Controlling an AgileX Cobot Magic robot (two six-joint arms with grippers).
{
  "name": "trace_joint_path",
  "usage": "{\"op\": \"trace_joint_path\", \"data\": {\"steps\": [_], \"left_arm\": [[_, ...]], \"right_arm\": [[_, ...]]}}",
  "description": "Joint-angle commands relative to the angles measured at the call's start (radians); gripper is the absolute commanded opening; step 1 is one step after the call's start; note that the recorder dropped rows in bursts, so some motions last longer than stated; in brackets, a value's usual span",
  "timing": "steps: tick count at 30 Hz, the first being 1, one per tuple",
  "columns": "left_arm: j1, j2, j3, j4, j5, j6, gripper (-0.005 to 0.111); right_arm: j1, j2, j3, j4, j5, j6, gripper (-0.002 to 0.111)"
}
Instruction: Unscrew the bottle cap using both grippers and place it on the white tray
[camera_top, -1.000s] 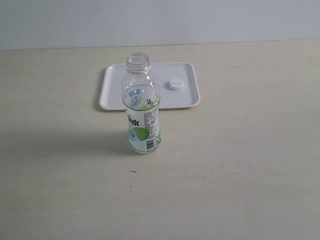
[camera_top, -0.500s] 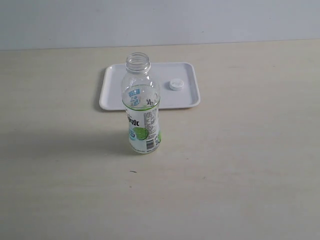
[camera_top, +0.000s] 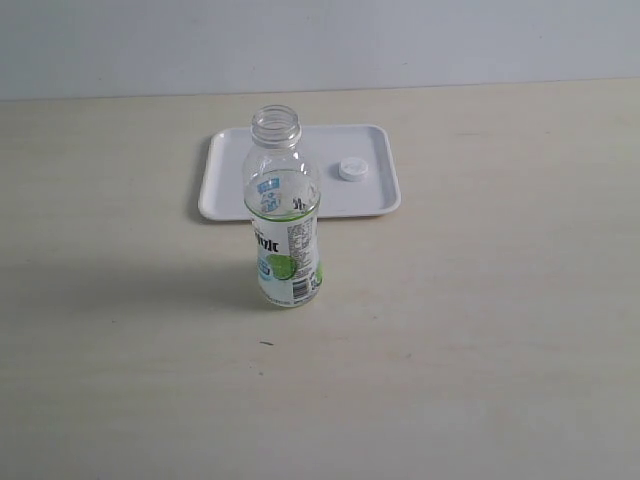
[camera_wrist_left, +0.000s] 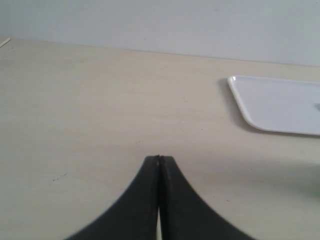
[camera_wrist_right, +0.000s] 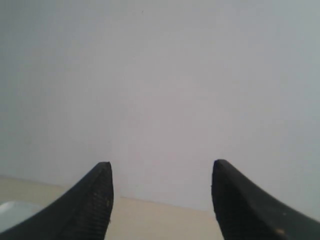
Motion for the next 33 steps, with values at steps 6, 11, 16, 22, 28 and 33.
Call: {"op": "trace_joint_path", "data": {"steps": [6,11,16,22,28,33], "left_arm": [[0.001,-0.006,0.003,-0.001,-0.01,-0.003,0.0],[0.001,-0.006,0.003,-0.001,-0.01,-0.003,0.0],[0.001,-0.006,0.003,-0.001,-0.01,-0.003,0.0],[0.001,-0.006,0.003,-0.001,-0.01,-0.003,0.0],[0.001,-0.006,0.003,-0.001,-0.01,-0.003,0.0],[0.001,-0.006,0.003,-0.001,-0.01,-0.003,0.0]], "right_arm": [[-0.002,-0.139,0.006,-0.352,0.31,0.372,0.057],[-0.002,-0.191,0.006,-0.383,0.482,0.472,0.057],[-0.002,-0.23,0.067,-0.384,0.426,0.461,0.057],[-0.032,-0.287,0.165,-0.347,0.377,0.381,0.057],[-0.193,-0.323,0.216,-0.198,0.348,0.26,0.057],[-0.29,-0.323,0.239,-0.174,0.348,0.269,0.057]]}}
